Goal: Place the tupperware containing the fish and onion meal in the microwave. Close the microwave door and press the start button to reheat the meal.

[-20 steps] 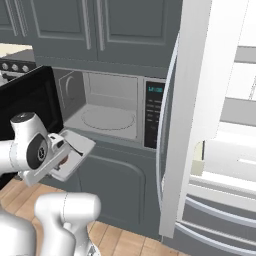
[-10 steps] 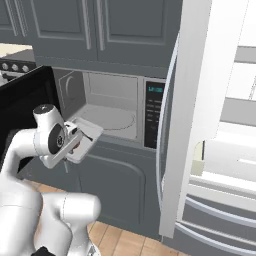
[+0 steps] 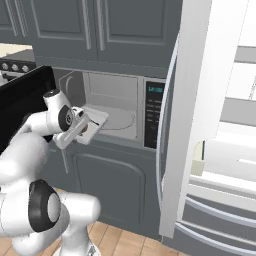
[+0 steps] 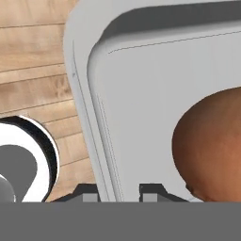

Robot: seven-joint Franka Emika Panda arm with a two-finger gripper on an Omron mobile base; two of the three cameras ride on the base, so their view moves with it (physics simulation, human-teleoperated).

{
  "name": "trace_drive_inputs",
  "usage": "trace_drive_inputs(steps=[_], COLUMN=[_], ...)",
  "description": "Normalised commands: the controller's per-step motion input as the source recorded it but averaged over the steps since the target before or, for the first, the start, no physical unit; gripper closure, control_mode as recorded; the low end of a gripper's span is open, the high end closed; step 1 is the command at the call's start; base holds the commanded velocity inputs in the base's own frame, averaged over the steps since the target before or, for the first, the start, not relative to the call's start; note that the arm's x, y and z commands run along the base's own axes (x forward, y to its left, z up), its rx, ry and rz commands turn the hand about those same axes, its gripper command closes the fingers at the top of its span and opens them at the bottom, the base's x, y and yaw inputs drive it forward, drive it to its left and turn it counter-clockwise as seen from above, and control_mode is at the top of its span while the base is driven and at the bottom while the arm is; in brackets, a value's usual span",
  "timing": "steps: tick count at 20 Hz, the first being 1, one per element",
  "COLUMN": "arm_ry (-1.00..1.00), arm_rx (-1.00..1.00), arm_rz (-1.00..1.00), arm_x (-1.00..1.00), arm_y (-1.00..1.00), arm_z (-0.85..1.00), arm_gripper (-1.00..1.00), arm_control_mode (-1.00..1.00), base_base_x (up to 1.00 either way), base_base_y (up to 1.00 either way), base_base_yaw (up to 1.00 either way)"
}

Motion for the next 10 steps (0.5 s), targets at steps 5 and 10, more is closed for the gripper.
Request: trace_drive_inputs(steps=[5, 10], arm_ry=[0.03, 0.01], arm_rx=[-0.07, -0.05], arm_rz=[0.00, 0.03], arm_x=[1.00, 0.99], arm_y=[0.00, 0.00], arm_z=[-0.06, -0.13], arm_gripper=[1.00, 1.00], arm_control_mode=[-1.00, -1.00], base_base_x=[0.00, 0.00], base_base_y=[0.00, 0.00], base_base_yaw=[0.00, 0.00])
